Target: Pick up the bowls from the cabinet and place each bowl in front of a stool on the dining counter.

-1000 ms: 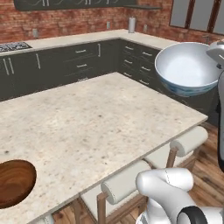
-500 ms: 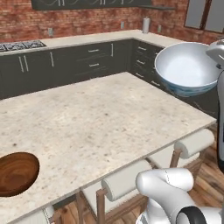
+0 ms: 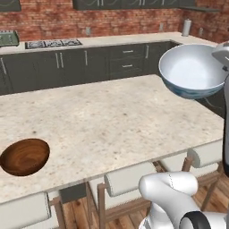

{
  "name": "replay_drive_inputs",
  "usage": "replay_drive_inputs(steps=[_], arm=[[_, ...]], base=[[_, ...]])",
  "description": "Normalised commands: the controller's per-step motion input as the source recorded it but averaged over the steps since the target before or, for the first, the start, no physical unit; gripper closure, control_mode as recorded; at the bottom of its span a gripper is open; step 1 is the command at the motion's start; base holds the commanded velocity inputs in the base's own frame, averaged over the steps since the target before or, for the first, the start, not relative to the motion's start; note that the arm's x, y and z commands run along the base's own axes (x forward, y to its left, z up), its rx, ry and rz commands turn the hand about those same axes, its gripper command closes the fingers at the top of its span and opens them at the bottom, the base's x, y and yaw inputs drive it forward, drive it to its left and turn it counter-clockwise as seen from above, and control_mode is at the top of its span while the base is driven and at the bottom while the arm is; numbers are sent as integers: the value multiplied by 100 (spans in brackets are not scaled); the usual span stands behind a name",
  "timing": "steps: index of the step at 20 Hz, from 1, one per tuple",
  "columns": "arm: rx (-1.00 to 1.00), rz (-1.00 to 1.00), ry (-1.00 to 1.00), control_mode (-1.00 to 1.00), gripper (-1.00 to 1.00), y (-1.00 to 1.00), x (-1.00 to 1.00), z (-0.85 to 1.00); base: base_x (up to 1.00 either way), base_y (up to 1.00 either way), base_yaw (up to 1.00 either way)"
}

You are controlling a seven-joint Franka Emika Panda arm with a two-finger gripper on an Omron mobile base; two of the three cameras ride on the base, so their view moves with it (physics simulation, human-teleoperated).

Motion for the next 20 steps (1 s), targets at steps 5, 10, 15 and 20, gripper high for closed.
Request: replay_drive_inputs(steps=[5,10,15,20], arm=[[0,0,0,100,100,0,0,0],[0,0,0,100,100,0,0,0],[0,0,0,100,100,0,0,0],[0,0,0,100,100,0,0,0]], base=[[16,3,93],[33,13,85],[35,6,87],[36,5,87]])
